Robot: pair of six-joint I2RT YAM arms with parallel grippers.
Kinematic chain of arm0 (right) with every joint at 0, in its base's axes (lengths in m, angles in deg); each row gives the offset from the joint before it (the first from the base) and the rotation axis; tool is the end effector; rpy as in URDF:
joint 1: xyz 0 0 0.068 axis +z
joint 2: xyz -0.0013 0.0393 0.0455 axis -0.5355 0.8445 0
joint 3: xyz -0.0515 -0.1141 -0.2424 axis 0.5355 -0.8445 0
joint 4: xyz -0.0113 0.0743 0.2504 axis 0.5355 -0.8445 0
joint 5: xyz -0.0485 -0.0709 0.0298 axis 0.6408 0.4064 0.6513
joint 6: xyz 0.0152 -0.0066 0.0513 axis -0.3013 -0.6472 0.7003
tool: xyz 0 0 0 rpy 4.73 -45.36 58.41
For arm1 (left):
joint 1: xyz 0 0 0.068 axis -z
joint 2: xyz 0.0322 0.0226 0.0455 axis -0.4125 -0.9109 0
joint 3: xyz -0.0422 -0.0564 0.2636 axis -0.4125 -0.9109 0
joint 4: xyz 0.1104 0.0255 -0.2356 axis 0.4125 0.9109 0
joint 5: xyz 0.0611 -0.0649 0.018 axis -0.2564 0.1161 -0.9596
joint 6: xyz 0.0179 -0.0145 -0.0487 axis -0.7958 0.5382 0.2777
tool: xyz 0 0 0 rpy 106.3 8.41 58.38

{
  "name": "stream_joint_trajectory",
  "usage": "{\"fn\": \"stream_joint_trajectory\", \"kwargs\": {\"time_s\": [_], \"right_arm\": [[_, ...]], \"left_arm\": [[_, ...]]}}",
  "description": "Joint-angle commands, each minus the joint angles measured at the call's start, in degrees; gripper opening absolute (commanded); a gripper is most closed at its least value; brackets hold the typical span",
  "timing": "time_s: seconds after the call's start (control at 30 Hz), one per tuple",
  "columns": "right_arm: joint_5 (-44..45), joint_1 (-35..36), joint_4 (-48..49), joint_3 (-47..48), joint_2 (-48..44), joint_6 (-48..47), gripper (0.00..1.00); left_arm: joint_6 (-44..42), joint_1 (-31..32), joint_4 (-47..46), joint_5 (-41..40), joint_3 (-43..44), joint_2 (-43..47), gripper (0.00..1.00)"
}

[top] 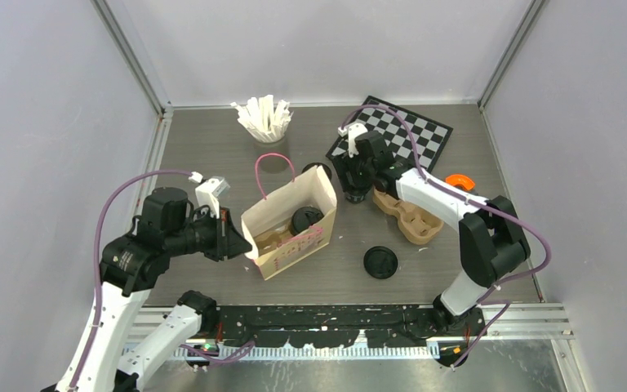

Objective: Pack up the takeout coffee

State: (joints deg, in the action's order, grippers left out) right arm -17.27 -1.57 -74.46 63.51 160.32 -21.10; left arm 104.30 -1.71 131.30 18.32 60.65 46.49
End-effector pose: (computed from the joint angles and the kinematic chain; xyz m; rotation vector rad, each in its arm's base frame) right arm 0.3152 0.1840 0.2460 -0.5887 2.2040 0.1606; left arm 0.0833 -0.0528 0.3709 0.3129 2.3365 -0.9318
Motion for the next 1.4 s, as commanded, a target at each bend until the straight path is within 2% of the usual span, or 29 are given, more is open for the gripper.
{"fn": "stream_joint_trajectory", "kwargs": {"time_s": [0.0,0.5,0.9,1.17,1.37], "right_arm": [[1.48,0.53,0.72,2.1,0.09,-1.45,0.86],[-1.78,0.51,-2.81,4.71,-3.39,-2.75,0.88],[-3.12,-0.22,-4.49,3.39,-2.05,-3.43,0.88],[-3.85,-0.55,-4.75,3.4,-0.43,-3.1,0.84],[-3.47,-0.55,-5.35,4.34,-1.9,-2.85,0.88]], "left_arm": [[-1.11,0.11,0.79,1.09,1.01,-0.12,0.0],[-0.49,0.11,-0.7,0.57,0.0,-0.28,0.0],[-0.4,0.11,-0.46,0.3,0.43,-0.49,0.0],[0.56,0.14,-1.03,0.25,-0.01,-0.11,0.0],[0.92,0.11,-1.07,0.22,-0.22,0.23,0.0]]}}
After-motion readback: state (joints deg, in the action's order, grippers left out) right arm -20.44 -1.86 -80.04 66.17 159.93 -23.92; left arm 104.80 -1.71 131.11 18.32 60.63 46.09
